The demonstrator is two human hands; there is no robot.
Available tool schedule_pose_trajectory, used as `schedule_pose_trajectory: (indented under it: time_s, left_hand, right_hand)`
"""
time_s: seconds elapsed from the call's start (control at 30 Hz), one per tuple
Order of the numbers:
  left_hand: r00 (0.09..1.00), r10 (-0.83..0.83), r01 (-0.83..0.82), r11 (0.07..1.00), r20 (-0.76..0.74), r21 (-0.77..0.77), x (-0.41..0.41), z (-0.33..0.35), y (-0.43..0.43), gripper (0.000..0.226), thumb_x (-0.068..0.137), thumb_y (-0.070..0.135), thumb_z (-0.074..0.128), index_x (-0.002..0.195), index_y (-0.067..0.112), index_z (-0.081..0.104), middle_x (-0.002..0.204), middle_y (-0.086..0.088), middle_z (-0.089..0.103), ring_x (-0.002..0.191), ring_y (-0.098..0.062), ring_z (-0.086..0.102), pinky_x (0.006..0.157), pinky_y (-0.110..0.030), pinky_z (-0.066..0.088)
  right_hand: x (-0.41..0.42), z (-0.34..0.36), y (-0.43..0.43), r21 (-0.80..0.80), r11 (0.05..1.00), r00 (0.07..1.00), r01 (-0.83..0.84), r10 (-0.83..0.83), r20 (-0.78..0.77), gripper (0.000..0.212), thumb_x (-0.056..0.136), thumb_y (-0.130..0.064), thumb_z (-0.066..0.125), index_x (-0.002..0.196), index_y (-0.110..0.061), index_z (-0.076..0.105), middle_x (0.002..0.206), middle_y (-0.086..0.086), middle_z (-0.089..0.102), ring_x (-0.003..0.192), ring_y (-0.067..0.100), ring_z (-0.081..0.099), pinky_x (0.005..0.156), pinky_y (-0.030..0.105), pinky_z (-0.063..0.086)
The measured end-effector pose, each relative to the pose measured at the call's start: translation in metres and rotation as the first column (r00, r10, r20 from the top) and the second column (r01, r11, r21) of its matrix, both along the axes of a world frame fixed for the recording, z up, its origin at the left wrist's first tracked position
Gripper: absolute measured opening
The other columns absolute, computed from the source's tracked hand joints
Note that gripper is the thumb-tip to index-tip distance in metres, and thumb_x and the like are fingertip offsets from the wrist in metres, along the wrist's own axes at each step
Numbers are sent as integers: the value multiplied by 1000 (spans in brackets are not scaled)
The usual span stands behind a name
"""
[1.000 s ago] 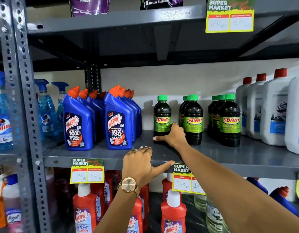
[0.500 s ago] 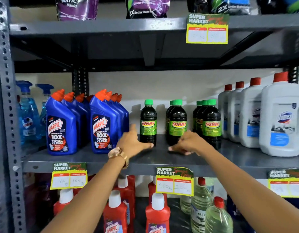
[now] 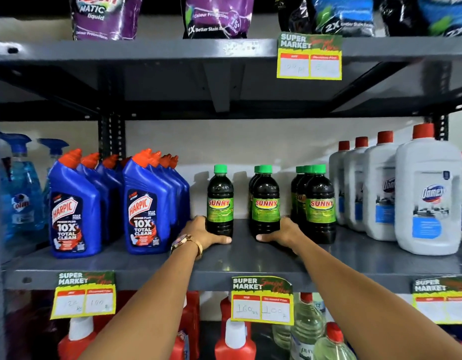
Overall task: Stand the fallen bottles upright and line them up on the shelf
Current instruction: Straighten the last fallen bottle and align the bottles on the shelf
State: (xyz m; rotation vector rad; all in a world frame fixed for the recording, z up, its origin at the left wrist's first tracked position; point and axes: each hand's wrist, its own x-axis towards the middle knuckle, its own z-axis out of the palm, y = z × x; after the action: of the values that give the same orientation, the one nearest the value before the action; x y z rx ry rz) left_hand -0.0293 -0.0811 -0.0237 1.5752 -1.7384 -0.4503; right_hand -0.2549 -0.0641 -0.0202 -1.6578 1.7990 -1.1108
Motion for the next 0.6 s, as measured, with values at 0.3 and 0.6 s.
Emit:
schedule_pose_trajectory:
  time_s: [0.3, 0.6]
  left_hand:
    - [996, -12, 18, 997, 84, -71, -2, -1, 6, 79, 50, 60, 83, 114, 19, 61, 115, -10, 66, 100, -29, 63, 90, -40, 52]
    - [992, 37, -26, 995, 122, -91, -6, -1, 3, 79, 50, 60, 84, 110, 16, 58, 114, -12, 63, 101, -32, 61, 75, -31, 46]
  right_hand:
    - [2, -6, 2, -51, 998, 982, 46, -55, -183, 76, 69, -47, 81, 128, -8, 54, 130, 18, 60, 124, 35, 52, 104, 44, 44]
    - [2, -8, 0, -89, 995, 986, 53, -66, -152, 77, 66, -42, 85, 126, -5, 54, 125, 18, 62, 118, 34, 58, 100, 42, 47]
